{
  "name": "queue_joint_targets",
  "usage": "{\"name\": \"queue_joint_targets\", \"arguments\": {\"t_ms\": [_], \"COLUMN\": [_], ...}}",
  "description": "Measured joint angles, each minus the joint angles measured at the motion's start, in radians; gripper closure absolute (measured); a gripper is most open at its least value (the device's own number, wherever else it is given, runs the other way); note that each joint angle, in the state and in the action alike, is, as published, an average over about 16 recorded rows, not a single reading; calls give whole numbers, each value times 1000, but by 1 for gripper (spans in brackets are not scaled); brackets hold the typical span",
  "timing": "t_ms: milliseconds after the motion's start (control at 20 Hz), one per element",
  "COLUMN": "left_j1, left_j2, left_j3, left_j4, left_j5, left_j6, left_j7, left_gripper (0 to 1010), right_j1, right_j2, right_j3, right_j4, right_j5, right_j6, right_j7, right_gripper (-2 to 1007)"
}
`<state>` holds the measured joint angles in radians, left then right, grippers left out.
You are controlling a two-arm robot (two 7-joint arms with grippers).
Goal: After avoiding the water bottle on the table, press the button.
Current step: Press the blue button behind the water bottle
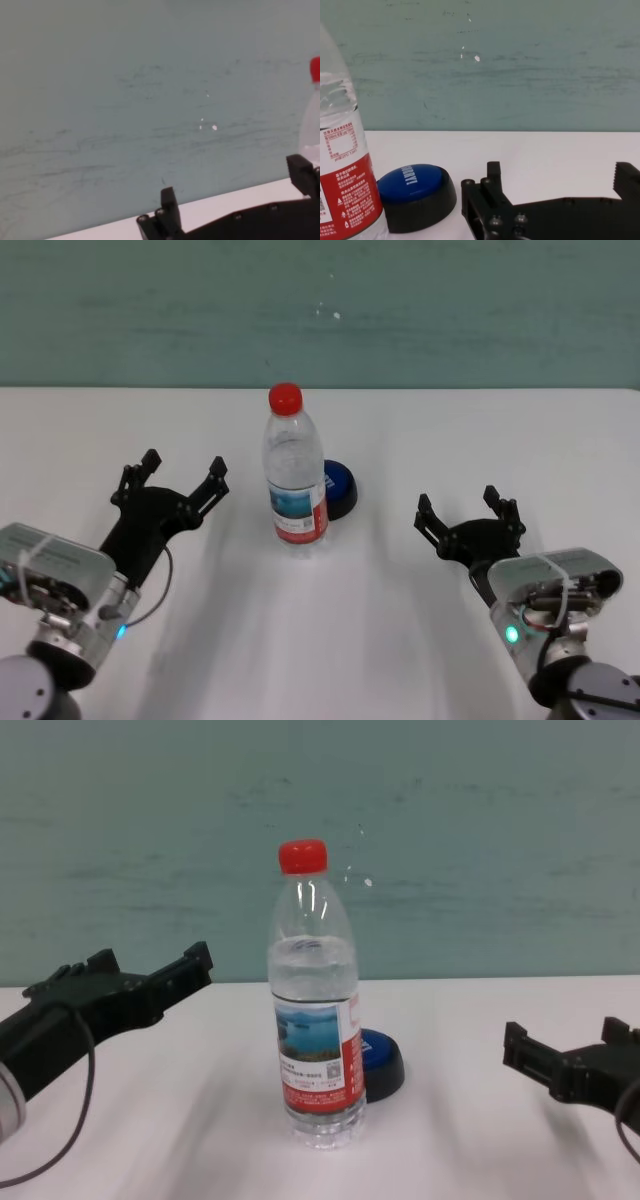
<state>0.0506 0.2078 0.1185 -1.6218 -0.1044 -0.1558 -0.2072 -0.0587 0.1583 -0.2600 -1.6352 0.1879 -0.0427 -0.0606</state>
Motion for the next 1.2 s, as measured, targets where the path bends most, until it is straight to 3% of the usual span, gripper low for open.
{"name": "queue_joint_targets", "arguments": {"t_ms": [1200], "left_j1": [-128], "left_j2": [-29], "left_j3": [17], "left_j4": [145], "left_j5": [62], "left_j6": [-36], "left_j7": [26], "left_gripper": [0], "right_j1": [0], "right_j2": [0], "right_j3": [0], "right_j4": [0], "right_j5": [0], "right_j6": [0], "right_j7": [0], "right_gripper": [1]}}
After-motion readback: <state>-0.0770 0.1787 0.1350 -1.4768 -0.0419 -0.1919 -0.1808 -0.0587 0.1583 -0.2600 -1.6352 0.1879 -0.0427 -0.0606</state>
